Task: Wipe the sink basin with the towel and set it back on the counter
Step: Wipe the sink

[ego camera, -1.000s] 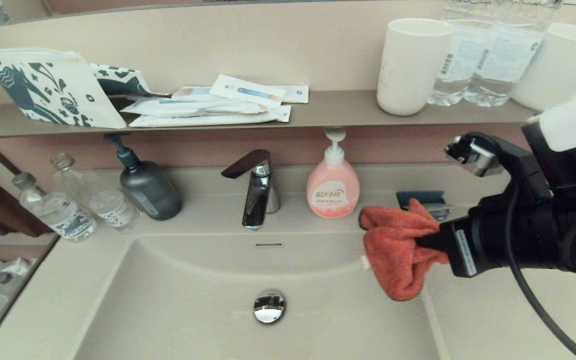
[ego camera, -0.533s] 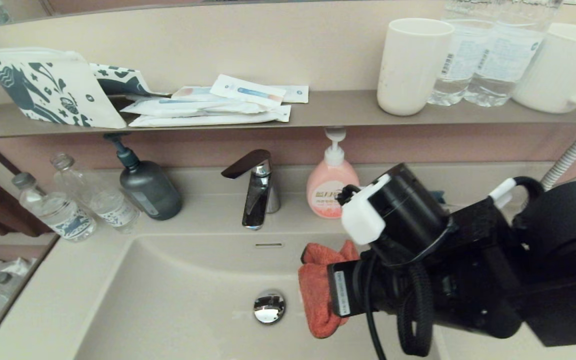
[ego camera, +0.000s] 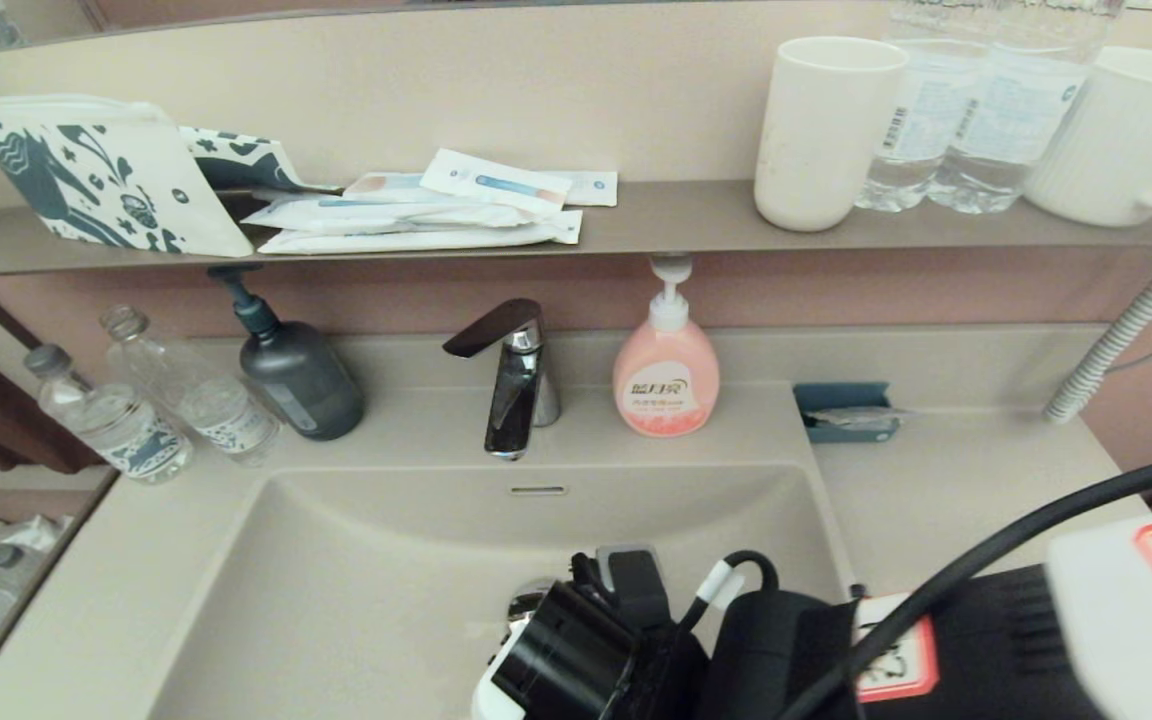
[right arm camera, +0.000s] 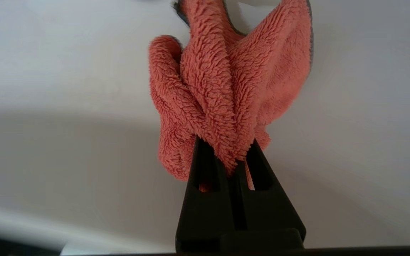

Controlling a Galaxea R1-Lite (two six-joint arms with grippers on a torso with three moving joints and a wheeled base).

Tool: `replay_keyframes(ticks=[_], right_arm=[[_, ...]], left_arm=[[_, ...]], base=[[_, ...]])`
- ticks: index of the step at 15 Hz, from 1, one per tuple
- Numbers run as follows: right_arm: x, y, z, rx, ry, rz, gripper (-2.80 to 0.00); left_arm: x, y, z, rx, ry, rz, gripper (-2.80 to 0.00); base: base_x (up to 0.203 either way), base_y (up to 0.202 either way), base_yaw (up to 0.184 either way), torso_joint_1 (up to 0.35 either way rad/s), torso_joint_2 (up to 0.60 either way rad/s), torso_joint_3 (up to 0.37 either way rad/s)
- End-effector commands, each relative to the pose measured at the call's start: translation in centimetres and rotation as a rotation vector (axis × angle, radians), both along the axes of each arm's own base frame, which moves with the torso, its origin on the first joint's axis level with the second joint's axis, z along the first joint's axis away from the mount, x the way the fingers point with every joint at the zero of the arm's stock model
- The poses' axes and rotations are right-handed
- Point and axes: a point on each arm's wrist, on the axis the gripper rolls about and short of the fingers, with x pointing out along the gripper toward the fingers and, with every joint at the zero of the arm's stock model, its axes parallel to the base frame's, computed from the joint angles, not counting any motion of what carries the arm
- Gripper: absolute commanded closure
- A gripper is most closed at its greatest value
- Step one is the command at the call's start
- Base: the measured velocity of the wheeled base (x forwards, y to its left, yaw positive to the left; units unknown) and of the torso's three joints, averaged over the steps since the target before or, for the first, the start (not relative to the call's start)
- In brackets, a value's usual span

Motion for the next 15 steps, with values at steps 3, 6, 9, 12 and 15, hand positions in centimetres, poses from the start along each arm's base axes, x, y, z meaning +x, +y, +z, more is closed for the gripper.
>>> replay_keyframes(ticks=[3, 6, 9, 12, 15], right_arm=[[0.8, 2.4, -5.8, -0.034, -0.009, -0.004, 0.0], [1.9, 2.2, -6.8, -0.045, -0.016, -0.043, 0.0], [3.5, 0.7, -7.9, -0.088, -0.008, -0.101, 0.0], [3.7, 0.1, -9.5, -0.134, 0.015, -0.112, 0.0], [3.7, 0.9, -11.0, -0.119, 0.015, -0.098, 0.0]], left_arm=[[0.0, 0.0, 0.0, 0.001, 0.002, 0.001, 0.0], [0.0, 0.0, 0.0, 0.001, 0.002, 0.001, 0.0], [0.0, 0.0, 0.0, 0.001, 0.002, 0.0, 0.0], [0.0, 0.0, 0.0, 0.001, 0.002, 0.0, 0.0], [0.0, 0.0, 0.0, 0.001, 0.002, 0.0, 0.0]], base=[[0.0, 0.0, 0.0, 0.0, 0.0, 0.0], [0.0, 0.0, 0.0, 0.0, 0.0, 0.0], [0.0, 0.0, 0.0, 0.0, 0.0, 0.0], [0.0, 0.0, 0.0, 0.0, 0.0, 0.0], [0.0, 0.0, 0.0, 0.0, 0.0, 0.0]])
